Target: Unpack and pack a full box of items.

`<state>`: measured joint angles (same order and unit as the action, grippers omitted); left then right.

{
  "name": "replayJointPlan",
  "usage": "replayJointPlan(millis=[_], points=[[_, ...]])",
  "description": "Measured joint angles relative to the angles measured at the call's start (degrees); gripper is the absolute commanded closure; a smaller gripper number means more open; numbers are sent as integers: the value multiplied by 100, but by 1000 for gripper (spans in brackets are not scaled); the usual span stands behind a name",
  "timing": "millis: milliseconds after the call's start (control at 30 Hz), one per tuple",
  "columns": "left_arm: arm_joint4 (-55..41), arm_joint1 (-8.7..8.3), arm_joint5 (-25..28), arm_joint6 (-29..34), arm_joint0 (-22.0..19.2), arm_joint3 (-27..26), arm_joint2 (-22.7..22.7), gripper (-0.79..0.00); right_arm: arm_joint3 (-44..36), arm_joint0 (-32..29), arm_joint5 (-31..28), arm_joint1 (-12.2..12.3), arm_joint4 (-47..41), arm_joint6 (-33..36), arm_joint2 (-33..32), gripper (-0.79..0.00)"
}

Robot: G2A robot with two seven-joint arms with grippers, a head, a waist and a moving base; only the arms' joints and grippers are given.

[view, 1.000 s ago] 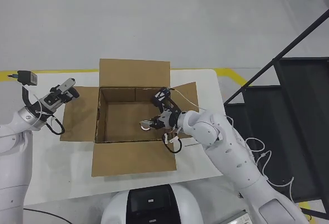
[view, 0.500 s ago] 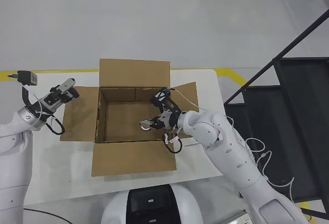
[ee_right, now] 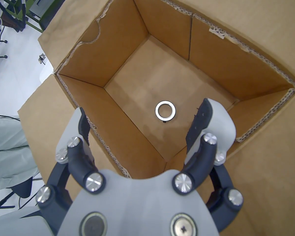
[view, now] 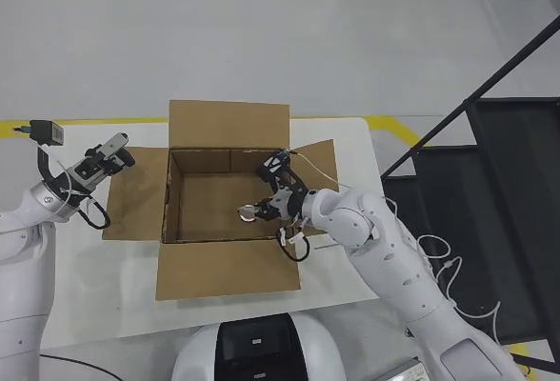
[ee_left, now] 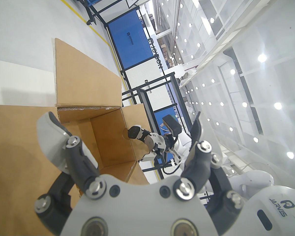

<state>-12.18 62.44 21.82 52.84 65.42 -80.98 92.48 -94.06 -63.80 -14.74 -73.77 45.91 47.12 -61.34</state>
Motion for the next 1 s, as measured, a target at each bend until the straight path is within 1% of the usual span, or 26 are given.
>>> replayJointPlan(millis=[100,200,267,333,367,433,467,533,600,700,800,933,1000], points=[[0,0,0,0,0,0,0,-785,419,386,-204,-77,-99,-20,338,-785],[0,0,0,0,0,0,0,-785,925,847,-304,-191,36,-138,753,-785],[0,0,0,0,0,0,0,-785,1242,1133,-215,-272,145,-214,981,-785],[0,0,0,0,0,0,0,-785,1606,1446,14,-374,216,-151,1238,-785],[0,0,0,0,0,0,0,-785,1756,1562,105,-419,191,-134,1333,-760],[0,0,0,0,0,0,0,-785,2111,1784,234,-516,165,-139,1534,-634],[0,0,0,0,0,0,0,-785,2264,1857,264,-553,140,-175,1602,-585],[0,0,0,0,0,0,0,-785,2610,2002,298,-634,96,-200,1755,-588],[0,0,0,0,0,0,0,-785,2897,2131,234,-703,125,-173,1912,-570],[0,0,0,0,0,0,0,-785,3247,2272,175,-786,278,-203,2104,-493],[0,0,0,0,0,0,0,-785,3533,2389,167,-860,405,-246,2237,-474],[0,0,0,0,0,0,0,-785,3771,2535,96,-928,582,-133,2371,-523],[0,0,0,0,0,0,0,-785,3865,2587,71,-956,681,-58,2428,-529]])
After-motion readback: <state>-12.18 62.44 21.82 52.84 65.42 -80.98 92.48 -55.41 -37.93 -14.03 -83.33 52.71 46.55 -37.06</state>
